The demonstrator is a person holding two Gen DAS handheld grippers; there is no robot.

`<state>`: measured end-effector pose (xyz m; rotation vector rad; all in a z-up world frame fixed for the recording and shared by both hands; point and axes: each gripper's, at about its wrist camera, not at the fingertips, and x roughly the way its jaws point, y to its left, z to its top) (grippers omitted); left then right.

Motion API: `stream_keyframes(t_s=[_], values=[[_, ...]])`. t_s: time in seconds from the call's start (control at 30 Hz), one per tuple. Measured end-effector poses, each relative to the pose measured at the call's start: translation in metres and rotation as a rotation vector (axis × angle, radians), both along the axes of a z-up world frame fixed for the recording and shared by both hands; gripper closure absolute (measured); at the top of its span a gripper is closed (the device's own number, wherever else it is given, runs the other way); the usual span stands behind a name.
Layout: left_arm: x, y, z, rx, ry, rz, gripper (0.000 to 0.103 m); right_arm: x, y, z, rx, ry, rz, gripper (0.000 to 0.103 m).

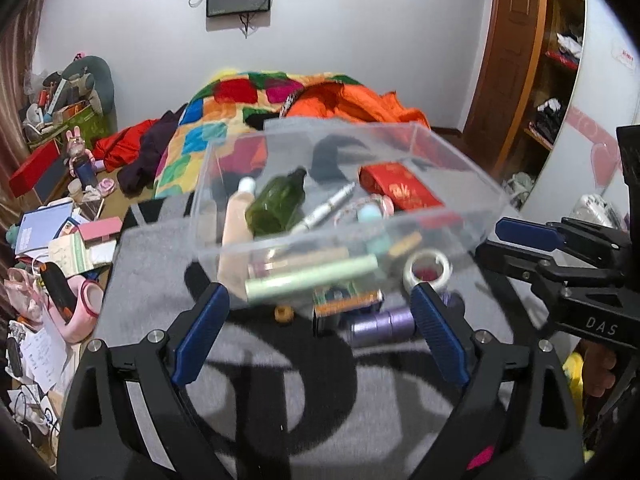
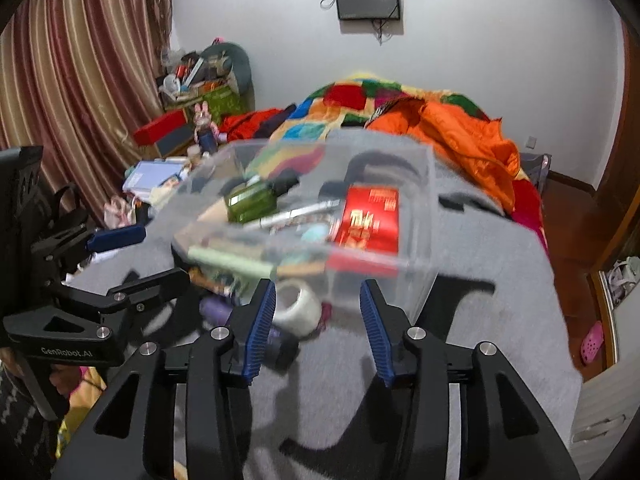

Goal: Organize objects
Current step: 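Grasp small cosmetic box with left tool while right tool grasps purple spray bottle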

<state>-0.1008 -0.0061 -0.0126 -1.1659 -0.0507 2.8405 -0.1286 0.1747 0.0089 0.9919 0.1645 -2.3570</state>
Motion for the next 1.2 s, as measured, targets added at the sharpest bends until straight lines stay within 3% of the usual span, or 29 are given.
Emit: stream_keyframes(t_s=[0.27, 0.5, 0.83, 1.0, 1.2], values=[[0.008, 0.0, -0.033, -0.022, -0.084, -0.009, 0.01, 0.006, -0.015, -0.034, 0.043, -0.087, 0.067, 0.062], [0.013, -0.016, -0.034, 0.003, -0.089, 0.034, 0.01, 0.002, -0.032, -0.049, 0.038, -0.168, 0.119, 0.059], [0.013, -0.018, -0.042, 0.001, -0.111, 0.038, 0.01, 0.029, -0.03, -0.043, 0.051, -0.129, 0.221, 0.058], [0.015, -0.019, -0.037, 0.021, -0.099, 0.04, 0.01, 0.019, -0.035, -0.041, 0.089, -0.108, 0.201, 0.038], [0.015, -0.03, -0.032, 0.053, -0.103, 0.066, 0.01, 0.012, -0.047, -0.044, 0.071, -0.126, 0.253, 0.038]])
